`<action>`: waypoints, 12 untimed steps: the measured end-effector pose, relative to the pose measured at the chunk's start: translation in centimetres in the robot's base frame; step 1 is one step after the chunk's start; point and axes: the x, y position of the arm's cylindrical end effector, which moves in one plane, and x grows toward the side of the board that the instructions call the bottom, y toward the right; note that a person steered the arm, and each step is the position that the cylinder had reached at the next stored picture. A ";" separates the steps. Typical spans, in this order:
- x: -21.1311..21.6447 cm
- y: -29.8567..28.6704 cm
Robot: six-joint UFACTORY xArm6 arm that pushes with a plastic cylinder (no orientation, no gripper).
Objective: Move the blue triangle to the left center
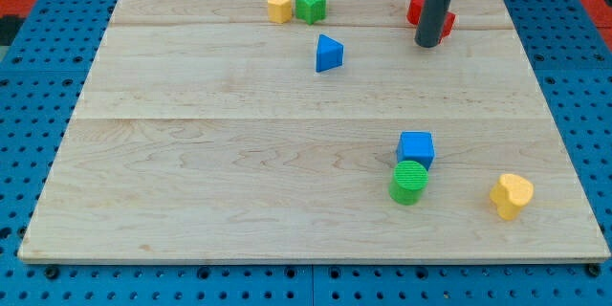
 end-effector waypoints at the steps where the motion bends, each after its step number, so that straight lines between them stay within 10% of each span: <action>1: 5.8 2.5; 3: -0.1 -4.8; 6: 2.5 -21.7; 9: 8.6 -27.6; 12: 5.4 -25.7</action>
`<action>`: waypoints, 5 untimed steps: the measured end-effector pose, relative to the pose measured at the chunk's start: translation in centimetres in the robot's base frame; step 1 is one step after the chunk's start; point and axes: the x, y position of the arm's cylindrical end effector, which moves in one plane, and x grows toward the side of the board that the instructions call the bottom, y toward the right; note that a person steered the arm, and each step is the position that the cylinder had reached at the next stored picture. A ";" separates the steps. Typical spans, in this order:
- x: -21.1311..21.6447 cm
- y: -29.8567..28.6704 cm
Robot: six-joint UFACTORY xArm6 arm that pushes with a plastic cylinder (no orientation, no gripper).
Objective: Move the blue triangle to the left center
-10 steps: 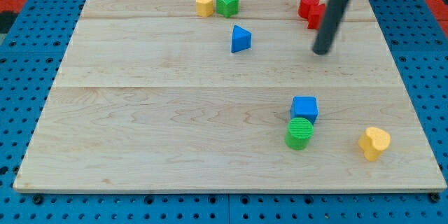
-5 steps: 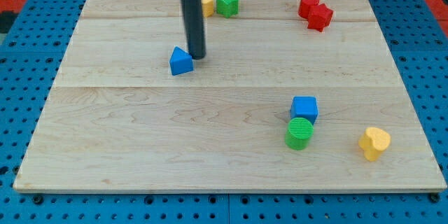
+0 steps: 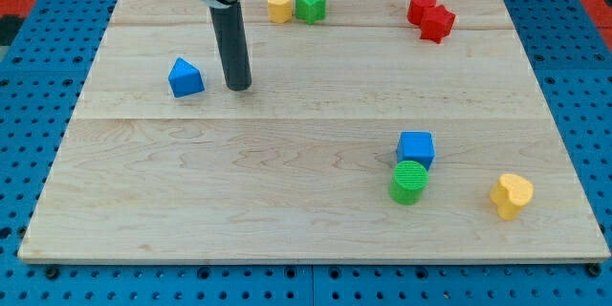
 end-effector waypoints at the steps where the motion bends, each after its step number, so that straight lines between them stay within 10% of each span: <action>1: -0.4 -3.8; 5: 4.2 -2.9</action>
